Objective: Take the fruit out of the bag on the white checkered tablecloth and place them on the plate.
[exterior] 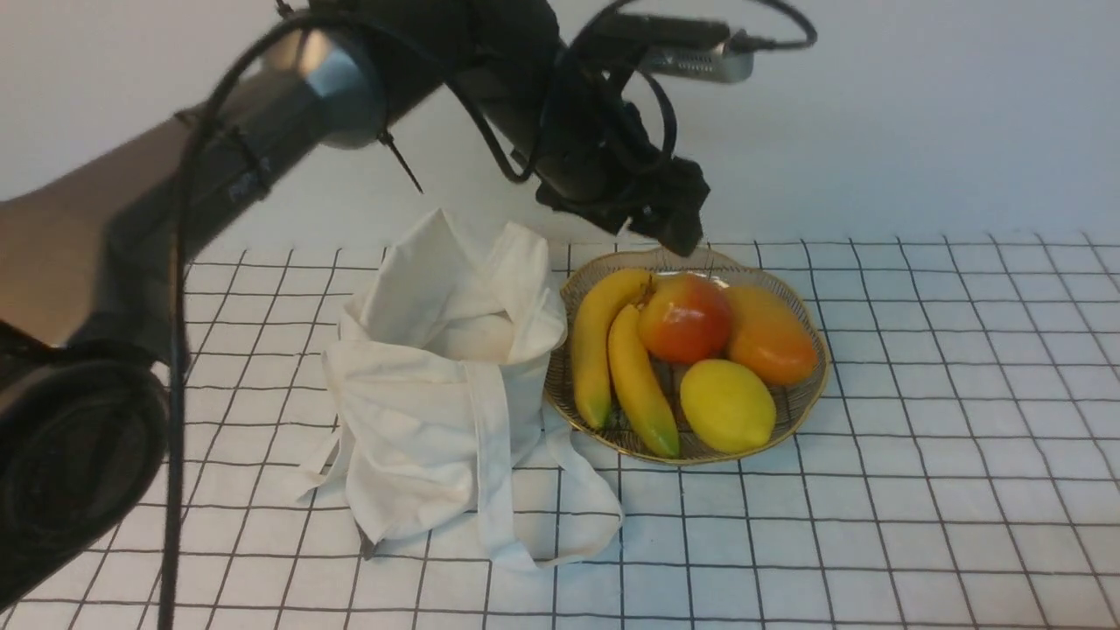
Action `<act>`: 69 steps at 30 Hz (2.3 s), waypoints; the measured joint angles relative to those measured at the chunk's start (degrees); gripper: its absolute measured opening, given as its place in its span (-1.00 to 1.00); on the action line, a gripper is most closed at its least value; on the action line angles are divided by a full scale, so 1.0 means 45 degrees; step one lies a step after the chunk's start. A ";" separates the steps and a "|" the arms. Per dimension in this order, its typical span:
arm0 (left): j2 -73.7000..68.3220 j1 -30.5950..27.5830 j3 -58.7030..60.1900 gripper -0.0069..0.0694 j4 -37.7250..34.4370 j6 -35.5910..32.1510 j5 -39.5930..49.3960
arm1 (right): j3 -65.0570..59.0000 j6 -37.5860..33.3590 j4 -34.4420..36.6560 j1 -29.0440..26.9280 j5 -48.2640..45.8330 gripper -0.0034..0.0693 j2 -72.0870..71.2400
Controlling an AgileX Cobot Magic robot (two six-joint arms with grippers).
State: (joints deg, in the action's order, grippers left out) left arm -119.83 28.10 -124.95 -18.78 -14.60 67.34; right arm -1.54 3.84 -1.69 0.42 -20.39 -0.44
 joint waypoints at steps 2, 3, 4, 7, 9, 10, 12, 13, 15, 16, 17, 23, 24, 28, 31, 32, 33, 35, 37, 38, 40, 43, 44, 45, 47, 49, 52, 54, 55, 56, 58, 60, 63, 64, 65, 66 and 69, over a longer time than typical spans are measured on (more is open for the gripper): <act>0.0256 0.0000 -0.0487 0.04 0.0152 0.0010 0.0413 | 0.0000 0.0000 0.0000 0.0000 0.0000 -0.95 0.0000; 0.0853 0.0000 -0.1159 -0.31 0.0515 0.0010 0.0668 | 0.0000 0.0000 0.0000 0.0000 0.0000 -0.95 0.0000; 0.1216 0.0000 -0.1370 -0.47 0.0764 0.0010 0.0753 | 0.0000 0.0000 0.0000 0.0000 0.0000 -0.95 0.0000; 0.2784 0.0000 -0.1593 -0.77 0.1878 0.0162 0.0893 | 0.0000 0.0000 0.0000 0.0000 0.0000 -0.95 0.0000; 0.3659 0.0000 -0.1328 -0.82 0.2513 0.0462 0.1003 | 0.0000 0.0000 0.0000 0.0000 0.0000 -0.95 0.0000; 0.4165 0.0000 -0.0989 -0.83 0.2846 0.0600 0.1003 | 0.0000 0.0000 0.0000 0.0000 0.0000 -0.95 0.0000; 0.5119 0.0000 -0.0006 -0.84 0.3403 0.0771 0.1013 | 0.0000 0.0000 0.0000 0.0000 0.0000 -0.95 0.0000; 0.5688 0.0000 0.0741 -0.84 0.3637 0.0840 0.1013 | 0.0000 0.0000 0.0000 0.0000 0.0000 -0.95 0.0000; 0.6881 0.0000 0.2566 -0.84 0.3878 0.0984 0.1028 | 0.0000 0.0000 0.0000 0.0000 0.0000 -0.95 0.0000; 0.7374 0.0000 0.3399 -0.84 0.3917 0.1050 0.1028 | 0.0000 0.0000 0.0000 0.0000 0.0000 -0.95 0.0000; 0.7874 0.0000 0.4270 -0.84 0.3917 0.1133 0.1028 | 0.0000 0.0000 0.0000 0.0000 0.0000 -0.95 0.0000; 1.1464 0.0000 1.1512 -0.84 0.2610 0.1450 0.0094 | 0.0000 0.0000 0.0000 0.0000 0.0000 -0.95 0.0000; 1.2372 0.0000 1.3449 -0.84 0.2046 0.1466 -0.1220 | 0.0000 0.0000 0.0000 0.0000 0.0000 -0.95 0.0000; 1.4446 0.0000 1.7523 -0.84 0.0905 0.1511 -0.5024 | 0.0000 0.0000 0.0000 0.0000 0.0000 -0.95 0.0000; 1.5712 0.0000 1.9522 -0.84 0.0559 0.1553 -0.7053 | 0.0000 0.0000 0.0000 0.0000 0.0000 -0.95 0.0000; 1.6106 0.0000 2.0156 -0.84 0.0478 0.1553 -0.7644 | 0.0000 0.0000 0.0000 0.0000 0.0000 -0.95 0.0000; 1.6398 0.0000 2.0700 -0.84 0.0443 0.1553 -0.8073 | 0.0000 0.0000 0.0000 0.0000 0.0000 -0.95 0.0000; 1.7161 0.0000 2.1842 -0.84 0.0393 0.1553 -0.8438 | 0.0000 0.0000 0.0000 0.0000 0.0000 -0.95 0.0000; 1.7461 0.0000 2.2353 -0.84 0.0382 0.1553 -0.8438 | 0.0000 0.0000 0.0000 0.0000 0.0000 -0.95 0.0000; 1.7590 0.0000 2.2668 -0.84 0.0446 0.1553 -0.8438 | 0.0000 0.0000 0.0000 0.0000 0.0000 -0.95 0.0000; 1.7624 0.0000 2.2796 -0.84 0.0677 0.1553 -0.8392 | 0.0000 0.0000 0.0000 0.0000 0.0000 -0.95 0.0000; 1.7624 0.0000 2.2817 -0.84 0.1566 0.1553 -0.8392 | 0.0000 0.0000 0.0000 0.0000 0.0000 -0.95 0.0000; 1.7624 0.0000 2.2817 -0.84 0.1839 0.1553 -0.8404 | 0.0000 0.0000 0.0000 0.0000 0.0000 -0.95 0.0000; 1.7624 0.0000 2.2817 -0.84 0.2080 0.1568 -0.8404 | 0.0000 0.0000 0.0000 0.0000 0.0000 -0.95 0.0000; 1.7624 0.0000 2.2817 -0.84 0.2382 0.1653 -0.8404 | 0.0000 0.0000 0.0000 0.0000 0.0000 -0.95 0.0000; 1.7639 0.0000 2.2817 -0.84 0.2499 0.1658 -0.8404 | 0.0000 0.0000 0.0000 0.0000 0.0000 -0.95 0.0000; 1.8003 0.0000 2.2817 -0.84 0.2558 0.1713 -0.8404 | 0.0000 0.0000 0.0000 0.0000 0.0000 -0.95 0.0000; 1.8627 -0.0037 2.2820 -0.84 0.2758 0.1743 -0.8404 | 0.0000 0.0000 0.0000 0.0000 0.0000 -0.95 0.0000; 1.9120 -0.0173 2.2851 -0.84 0.2872 0.1743 -0.8404 | 0.0000 0.0000 0.0000 0.0000 0.0000 -0.95 0.0000; 1.9504 -0.0325 2.2896 -0.84 0.2945 0.1743 -0.8419 | 0.0000 0.0000 0.0000 0.0000 0.0000 -0.95 0.0000; 2.0346 -0.0782 2.3092 -0.84 0.3023 0.1743 -0.8551 | 0.0000 0.0000 0.0000 0.0000 0.0000 -0.95 0.0000; 2.1564 -0.1628 2.3632 -0.84 0.3063 0.1743 -0.9015 | 0.0000 0.0000 0.0000 0.0000 0.0000 -0.95 0.0000; 2.3357 -0.3040 2.4716 -0.84 0.3063 0.1751 -0.9622 | 0.0000 0.0000 0.0000 0.0000 0.0000 -0.95 0.0000; 2.4054 -0.3525 2.5188 -0.84 0.3063 0.1751 -0.9833 | 0.0000 0.0000 0.0000 0.0000 0.0000 -0.95 0.0000; 2.4724 -0.3973 2.5662 -0.84 0.3063 0.1751 -1.0042 | 0.0000 0.0000 0.0000 0.0000 0.0000 -0.95 0.0000; 2.5348 -0.4296 2.6122 -0.84 0.3063 0.1751 -1.0163 | 0.0000 0.0000 0.0000 0.0000 0.0000 -0.95 0.0000; 2.6591 -0.5162 2.7392 -0.84 0.3063 0.1768 -1.0659 | 0.0000 0.0000 0.0000 0.0000 0.0000 -0.95 0.0000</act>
State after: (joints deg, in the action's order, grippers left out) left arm -0.17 4.87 -1.68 -5.00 -6.65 19.37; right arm -1.54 3.84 -1.69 0.42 -20.39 -0.44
